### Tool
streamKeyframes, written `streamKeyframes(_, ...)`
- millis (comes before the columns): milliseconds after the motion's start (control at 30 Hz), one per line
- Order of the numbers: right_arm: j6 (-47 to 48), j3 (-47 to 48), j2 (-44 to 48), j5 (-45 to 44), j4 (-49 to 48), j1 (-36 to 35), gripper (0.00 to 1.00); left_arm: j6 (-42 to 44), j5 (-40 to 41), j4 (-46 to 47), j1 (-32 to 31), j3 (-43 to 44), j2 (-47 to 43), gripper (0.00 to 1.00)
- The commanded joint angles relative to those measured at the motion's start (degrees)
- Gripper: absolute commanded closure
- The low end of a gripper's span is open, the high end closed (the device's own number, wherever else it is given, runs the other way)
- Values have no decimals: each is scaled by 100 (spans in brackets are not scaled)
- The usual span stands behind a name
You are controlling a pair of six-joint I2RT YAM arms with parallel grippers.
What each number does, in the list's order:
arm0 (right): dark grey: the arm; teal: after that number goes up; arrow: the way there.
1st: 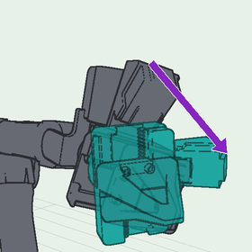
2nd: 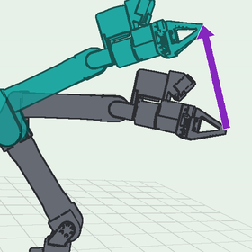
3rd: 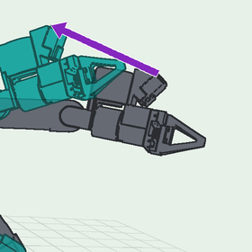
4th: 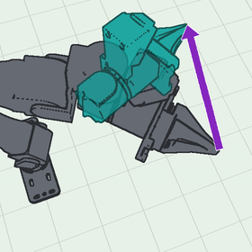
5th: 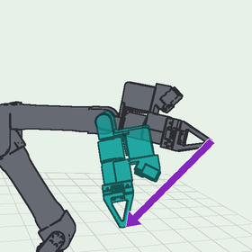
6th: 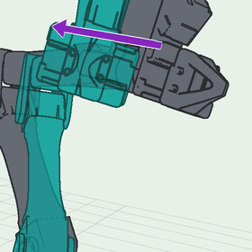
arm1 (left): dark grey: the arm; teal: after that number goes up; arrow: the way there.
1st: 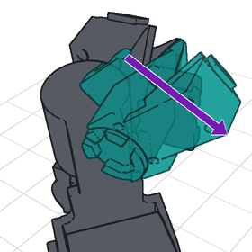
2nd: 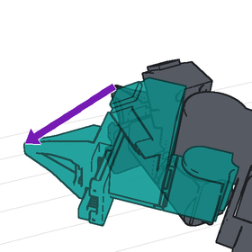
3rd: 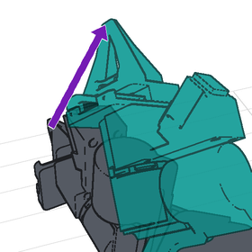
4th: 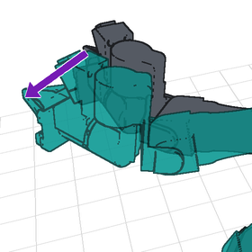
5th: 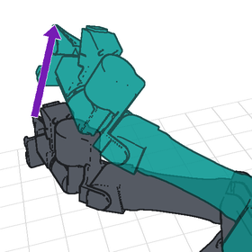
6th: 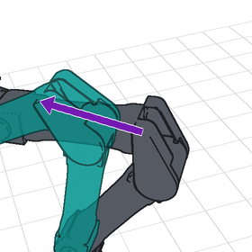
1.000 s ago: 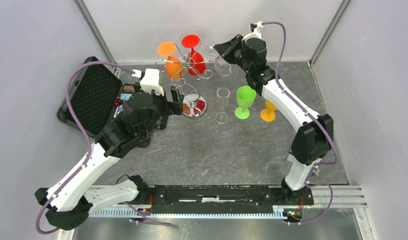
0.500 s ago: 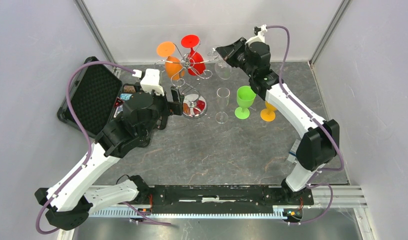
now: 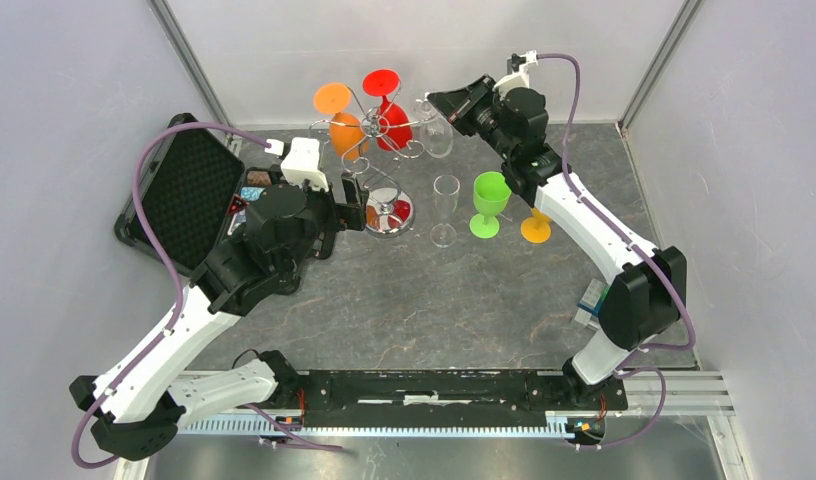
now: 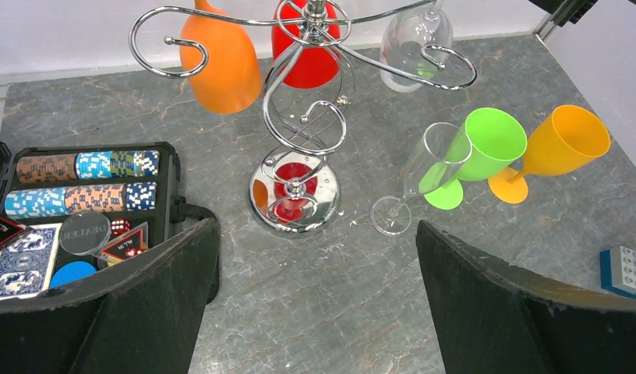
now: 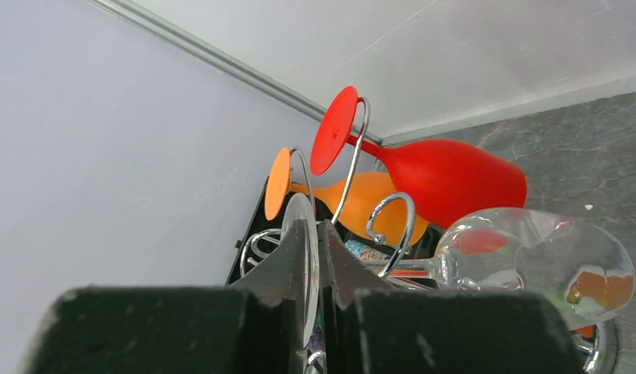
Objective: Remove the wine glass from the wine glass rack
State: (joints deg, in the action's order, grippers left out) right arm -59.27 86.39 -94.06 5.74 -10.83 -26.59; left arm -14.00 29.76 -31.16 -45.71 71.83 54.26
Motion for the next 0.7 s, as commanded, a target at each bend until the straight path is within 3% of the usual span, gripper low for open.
streamKeyframes(0, -176, 215, -11, 318, -545, -69, 100, 126, -23, 119, 19, 6, -42, 0)
streamKeyframes(667, 245, 1316, -886, -294, -727, -250, 100, 169, -95, 127, 14, 28, -47, 0)
